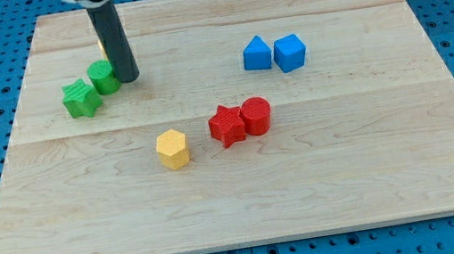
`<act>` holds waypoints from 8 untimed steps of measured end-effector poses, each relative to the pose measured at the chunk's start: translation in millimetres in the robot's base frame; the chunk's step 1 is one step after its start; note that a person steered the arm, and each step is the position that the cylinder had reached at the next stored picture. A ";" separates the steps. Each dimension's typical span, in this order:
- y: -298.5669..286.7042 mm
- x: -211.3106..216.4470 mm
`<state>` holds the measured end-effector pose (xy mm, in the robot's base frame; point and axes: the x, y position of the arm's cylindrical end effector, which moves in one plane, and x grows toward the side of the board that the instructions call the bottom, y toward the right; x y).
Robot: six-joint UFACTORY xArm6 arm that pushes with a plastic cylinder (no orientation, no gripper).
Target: Move the yellow hexagon into the yellow heart
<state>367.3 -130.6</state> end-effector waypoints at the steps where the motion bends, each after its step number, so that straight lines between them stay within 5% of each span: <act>1: 6.4 13.0; 3: -29.9 104.0; 4: 11.9 174.6; 5: 74.0 170.9; 8: 45.5 53.7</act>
<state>421.0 -85.1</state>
